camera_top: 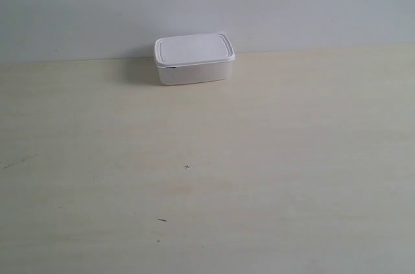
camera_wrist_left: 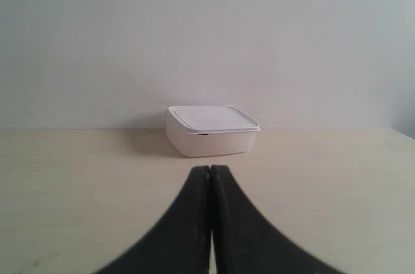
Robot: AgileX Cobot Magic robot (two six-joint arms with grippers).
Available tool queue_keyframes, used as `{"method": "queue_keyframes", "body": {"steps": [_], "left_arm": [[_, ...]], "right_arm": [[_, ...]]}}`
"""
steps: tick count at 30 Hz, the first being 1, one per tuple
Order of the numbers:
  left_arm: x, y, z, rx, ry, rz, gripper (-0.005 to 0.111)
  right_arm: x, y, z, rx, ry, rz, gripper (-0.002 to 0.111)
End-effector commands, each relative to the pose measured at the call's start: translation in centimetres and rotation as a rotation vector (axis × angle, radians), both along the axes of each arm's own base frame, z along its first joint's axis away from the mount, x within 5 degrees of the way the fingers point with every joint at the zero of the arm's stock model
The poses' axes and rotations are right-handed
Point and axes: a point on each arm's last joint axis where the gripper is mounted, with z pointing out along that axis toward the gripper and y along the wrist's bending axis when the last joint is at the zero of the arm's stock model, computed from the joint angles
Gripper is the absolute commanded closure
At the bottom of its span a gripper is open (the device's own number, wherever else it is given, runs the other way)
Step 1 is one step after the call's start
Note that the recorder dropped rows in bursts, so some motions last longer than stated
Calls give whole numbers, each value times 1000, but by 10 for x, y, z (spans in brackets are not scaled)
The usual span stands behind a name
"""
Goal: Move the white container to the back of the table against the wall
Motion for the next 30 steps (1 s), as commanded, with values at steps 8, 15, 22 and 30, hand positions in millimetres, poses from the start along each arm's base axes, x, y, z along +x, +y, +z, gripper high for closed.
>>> {"method": "queue_keyframes", "body": {"steps": [8,15,22,30], "left_arm": [[0,0,-1,-8,3,5,107],[0,0,-1,-8,3,5,107],[0,7,-17,-102,202,81,107],[-3,3,-29,-66,332,45,107]], "right_arm": [[0,0,0,-6,-8,-3,108],[0,0,0,-6,-8,-3,108],[0,0,0,-6,-8,-3,108],[0,0,0,-6,-8,-3,108]]}}
